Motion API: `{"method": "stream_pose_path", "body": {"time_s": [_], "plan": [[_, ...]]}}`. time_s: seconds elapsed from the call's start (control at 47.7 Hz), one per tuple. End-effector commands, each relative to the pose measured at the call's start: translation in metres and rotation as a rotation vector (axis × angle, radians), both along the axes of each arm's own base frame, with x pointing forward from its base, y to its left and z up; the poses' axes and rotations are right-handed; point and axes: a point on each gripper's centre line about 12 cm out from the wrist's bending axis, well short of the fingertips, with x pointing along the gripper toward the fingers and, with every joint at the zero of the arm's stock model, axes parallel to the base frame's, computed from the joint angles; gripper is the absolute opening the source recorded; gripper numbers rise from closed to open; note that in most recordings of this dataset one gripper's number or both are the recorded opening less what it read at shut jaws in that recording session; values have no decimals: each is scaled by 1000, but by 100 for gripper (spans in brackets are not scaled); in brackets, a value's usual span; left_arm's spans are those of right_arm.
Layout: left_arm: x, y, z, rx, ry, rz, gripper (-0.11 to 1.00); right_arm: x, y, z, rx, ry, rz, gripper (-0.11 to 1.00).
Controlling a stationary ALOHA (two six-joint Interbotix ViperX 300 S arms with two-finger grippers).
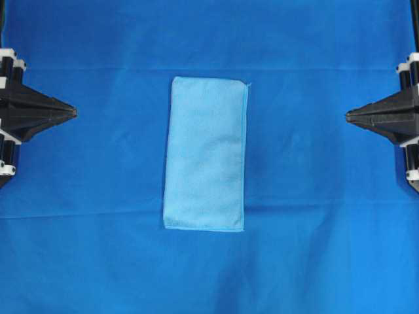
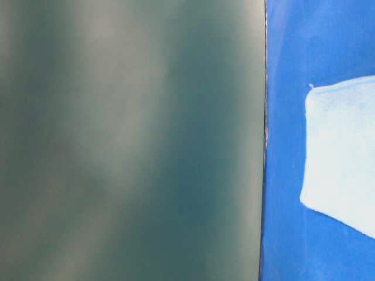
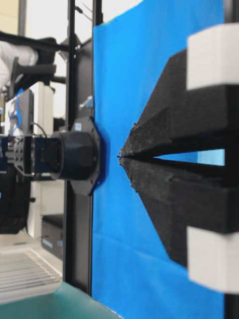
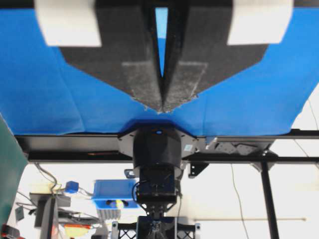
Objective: Fold a vertical towel.
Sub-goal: 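Move both grippers to the towel's top corners and pinch them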
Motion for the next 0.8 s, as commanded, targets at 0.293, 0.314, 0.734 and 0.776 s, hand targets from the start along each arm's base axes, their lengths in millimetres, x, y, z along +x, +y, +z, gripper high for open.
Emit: {"method": "stream_pose_path", "body": {"time_s": [0.293,0.314,0.734,0.776], "plan": [[30,10,-23,-90,105,48,0,40,-17,-14,88,208,-75,0],[33,12,-26,-93,117,55,0,42,-20,-16,92,220,-86,0],[76,57,-75,-177,323,223,12,94,-83,-82,179,528,-287,1],[79,62,-80,-178,338,237,21,98,-89,-90,187,557,-305,1]]}}
